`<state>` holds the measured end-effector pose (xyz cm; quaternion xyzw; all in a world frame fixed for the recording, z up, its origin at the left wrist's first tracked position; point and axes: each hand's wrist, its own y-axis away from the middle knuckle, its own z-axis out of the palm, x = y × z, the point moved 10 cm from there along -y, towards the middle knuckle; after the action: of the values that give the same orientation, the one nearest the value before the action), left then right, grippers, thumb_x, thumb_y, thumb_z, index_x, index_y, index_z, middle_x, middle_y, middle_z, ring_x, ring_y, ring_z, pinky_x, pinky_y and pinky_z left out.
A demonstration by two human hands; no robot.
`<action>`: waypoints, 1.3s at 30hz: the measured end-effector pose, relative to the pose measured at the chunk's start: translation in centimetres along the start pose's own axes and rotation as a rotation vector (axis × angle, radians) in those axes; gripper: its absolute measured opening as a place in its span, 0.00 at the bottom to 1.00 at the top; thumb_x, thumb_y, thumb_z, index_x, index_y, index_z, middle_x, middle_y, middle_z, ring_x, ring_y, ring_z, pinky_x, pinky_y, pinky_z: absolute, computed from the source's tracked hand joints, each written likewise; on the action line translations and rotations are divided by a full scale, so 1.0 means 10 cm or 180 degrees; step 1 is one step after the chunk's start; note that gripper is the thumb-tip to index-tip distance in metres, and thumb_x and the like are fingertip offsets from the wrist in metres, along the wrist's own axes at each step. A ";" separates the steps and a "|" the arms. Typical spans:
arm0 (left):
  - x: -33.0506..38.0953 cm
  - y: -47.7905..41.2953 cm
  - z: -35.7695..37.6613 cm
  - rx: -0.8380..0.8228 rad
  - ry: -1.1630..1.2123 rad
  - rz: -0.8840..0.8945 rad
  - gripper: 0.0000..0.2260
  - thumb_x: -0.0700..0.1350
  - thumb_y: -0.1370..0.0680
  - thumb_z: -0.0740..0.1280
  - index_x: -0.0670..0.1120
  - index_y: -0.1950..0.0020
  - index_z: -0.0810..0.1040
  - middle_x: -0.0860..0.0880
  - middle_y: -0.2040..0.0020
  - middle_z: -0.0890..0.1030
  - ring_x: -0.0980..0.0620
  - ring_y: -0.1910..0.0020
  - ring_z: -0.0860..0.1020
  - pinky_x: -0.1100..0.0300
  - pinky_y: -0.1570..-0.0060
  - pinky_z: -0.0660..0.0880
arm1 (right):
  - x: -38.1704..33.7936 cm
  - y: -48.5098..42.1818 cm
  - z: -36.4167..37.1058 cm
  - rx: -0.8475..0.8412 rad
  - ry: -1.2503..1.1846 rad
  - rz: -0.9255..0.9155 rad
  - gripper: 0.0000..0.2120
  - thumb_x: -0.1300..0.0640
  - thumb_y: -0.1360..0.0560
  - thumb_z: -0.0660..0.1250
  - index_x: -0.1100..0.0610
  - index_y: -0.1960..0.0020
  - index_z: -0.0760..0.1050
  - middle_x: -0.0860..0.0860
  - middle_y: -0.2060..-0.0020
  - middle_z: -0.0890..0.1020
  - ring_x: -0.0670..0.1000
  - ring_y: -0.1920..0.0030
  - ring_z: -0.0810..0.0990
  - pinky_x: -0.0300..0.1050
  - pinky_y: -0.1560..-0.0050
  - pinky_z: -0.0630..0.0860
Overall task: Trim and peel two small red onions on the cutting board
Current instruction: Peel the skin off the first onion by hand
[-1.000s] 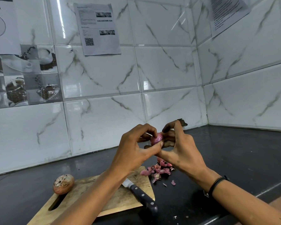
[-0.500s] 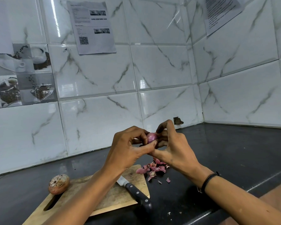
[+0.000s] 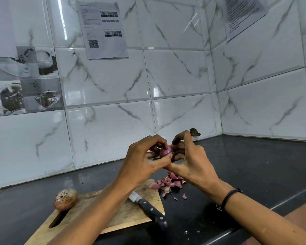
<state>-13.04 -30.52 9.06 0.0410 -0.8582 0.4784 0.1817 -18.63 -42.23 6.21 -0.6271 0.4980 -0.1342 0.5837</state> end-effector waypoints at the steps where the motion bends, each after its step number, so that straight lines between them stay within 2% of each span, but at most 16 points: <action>1: -0.02 0.00 0.00 0.0007 0.0010 -0.0026 0.07 0.39 0.28 0.78 0.47 0.55 0.81 0.55 0.57 0.81 0.55 0.54 0.83 0.62 0.53 0.82 | 0.00 0.00 0.01 -0.0022 0.0015 -0.0004 0.27 0.48 0.30 0.78 0.56 0.43 0.64 0.49 0.56 0.83 0.47 0.59 0.85 0.46 0.55 0.83; 5: -0.11 0.01 -0.04 0.0162 0.0044 -0.0163 0.07 0.41 0.29 0.79 0.43 0.62 0.82 0.51 0.60 0.81 0.52 0.57 0.83 0.53 0.56 0.84 | 0.01 0.00 0.02 -0.0054 0.0033 0.0010 0.27 0.48 0.29 0.79 0.55 0.44 0.64 0.50 0.56 0.83 0.48 0.59 0.85 0.49 0.57 0.83; 10: -0.12 0.02 -0.05 0.0161 0.0230 -0.0278 0.11 0.41 0.30 0.80 0.46 0.60 0.77 0.50 0.61 0.82 0.57 0.58 0.83 0.59 0.57 0.83 | 0.01 0.00 0.01 -0.0024 -0.0001 0.0029 0.27 0.47 0.30 0.78 0.55 0.44 0.64 0.50 0.56 0.83 0.47 0.60 0.85 0.48 0.57 0.84; 14: -0.05 0.01 -0.01 -0.0003 0.0182 -0.0165 0.09 0.39 0.28 0.78 0.45 0.55 0.80 0.54 0.59 0.82 0.58 0.58 0.83 0.63 0.58 0.82 | 0.00 0.00 0.01 -0.0049 -0.0018 0.0023 0.28 0.44 0.30 0.77 0.55 0.44 0.64 0.50 0.56 0.83 0.48 0.59 0.85 0.48 0.58 0.84; 19: -0.05 0.00 -0.02 0.0007 0.0052 -0.0134 0.08 0.40 0.28 0.78 0.47 0.53 0.81 0.56 0.59 0.82 0.56 0.57 0.83 0.58 0.56 0.84 | 0.00 0.01 0.02 -0.0104 0.0034 0.0014 0.27 0.47 0.29 0.78 0.56 0.44 0.63 0.51 0.57 0.83 0.49 0.61 0.85 0.50 0.59 0.84; 22: -0.10 0.00 -0.03 0.0021 -0.0033 -0.0178 0.07 0.41 0.29 0.79 0.48 0.57 0.82 0.55 0.62 0.83 0.56 0.58 0.83 0.55 0.54 0.83 | 0.01 0.02 0.07 -0.0218 0.0056 0.0055 0.26 0.48 0.29 0.78 0.54 0.44 0.63 0.50 0.57 0.83 0.49 0.60 0.84 0.50 0.58 0.83; 27: -0.16 0.01 -0.07 0.0181 -0.0115 -0.0182 0.07 0.46 0.30 0.78 0.48 0.66 0.82 0.53 0.63 0.82 0.53 0.58 0.84 0.48 0.56 0.83 | 0.01 0.02 0.10 -0.0280 0.0066 0.0053 0.26 0.51 0.29 0.78 0.53 0.45 0.62 0.49 0.58 0.82 0.49 0.61 0.84 0.52 0.59 0.83; 31: -0.16 0.01 -0.10 0.0237 0.0015 -0.0195 0.10 0.46 0.30 0.79 0.45 0.65 0.80 0.52 0.59 0.85 0.54 0.54 0.85 0.51 0.55 0.84 | 0.01 0.02 0.05 -0.0077 -0.0054 0.0117 0.26 0.50 0.30 0.78 0.54 0.45 0.64 0.50 0.56 0.83 0.48 0.59 0.85 0.49 0.57 0.84; 34: -0.13 0.01 -0.10 0.0268 0.0041 -0.0196 0.12 0.48 0.31 0.80 0.48 0.63 0.77 0.53 0.55 0.86 0.56 0.53 0.84 0.54 0.55 0.84 | 0.00 0.01 0.02 0.0006 -0.0141 0.0133 0.25 0.53 0.30 0.79 0.56 0.44 0.65 0.51 0.56 0.84 0.49 0.58 0.85 0.48 0.55 0.84; 39: -0.06 0.00 -0.08 0.0244 -0.0092 -0.0054 0.15 0.50 0.31 0.81 0.51 0.53 0.77 0.56 0.54 0.84 0.58 0.50 0.83 0.57 0.51 0.83 | 0.00 0.00 0.02 0.0004 -0.0107 0.0075 0.24 0.55 0.28 0.78 0.56 0.44 0.64 0.50 0.56 0.85 0.48 0.57 0.86 0.47 0.52 0.84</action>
<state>-12.21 -29.93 9.23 0.0621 -0.8414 0.5087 0.1716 -18.48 -42.10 6.20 -0.6231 0.4954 -0.1171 0.5938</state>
